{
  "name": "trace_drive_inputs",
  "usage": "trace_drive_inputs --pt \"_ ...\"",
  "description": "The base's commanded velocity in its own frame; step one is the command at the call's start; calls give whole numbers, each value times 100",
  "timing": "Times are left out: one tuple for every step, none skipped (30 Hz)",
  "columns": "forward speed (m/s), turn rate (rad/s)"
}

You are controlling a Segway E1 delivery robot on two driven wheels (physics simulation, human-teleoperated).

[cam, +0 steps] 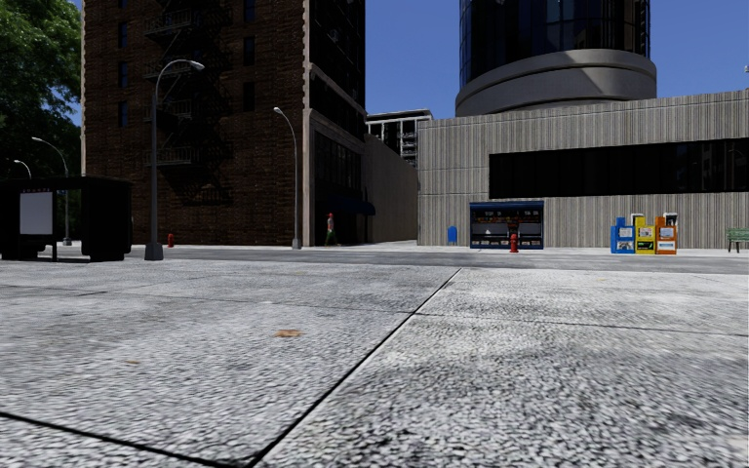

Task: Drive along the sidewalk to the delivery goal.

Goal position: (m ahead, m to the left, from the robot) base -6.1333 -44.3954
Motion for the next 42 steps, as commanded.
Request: trace_drive_inputs --pt "0 0" --pt "0 0" --pt "0 0" --pt "182 0" --pt "200 0" --pt "200 0" --pt "200 0" --pt "200 0" --pt "200 0" --pt "200 0" --pt "200 0" --pt "200 0" --pt "200 0" --pt "200 0" --pt "200 0" --pt "200 0" --pt "200 0" --pt "200 0" --pt "200 0" --pt "200 0" --pt "200 0" --pt "200 -108" --pt "200 -120" --pt "200 -120" --pt "200 -120" --pt "200 -120" --pt "200 -120" --pt "200 -120" --pt "200 -120" --pt "200 -120" --pt "200 -120" --pt "200 -120" --pt "200 -117" --pt "200 -71" --pt "200 0" --pt "200 0" --pt "200 0" --pt "200 0" --pt "200 0" --pt "200 0" --pt "200 0" --pt "200 0"
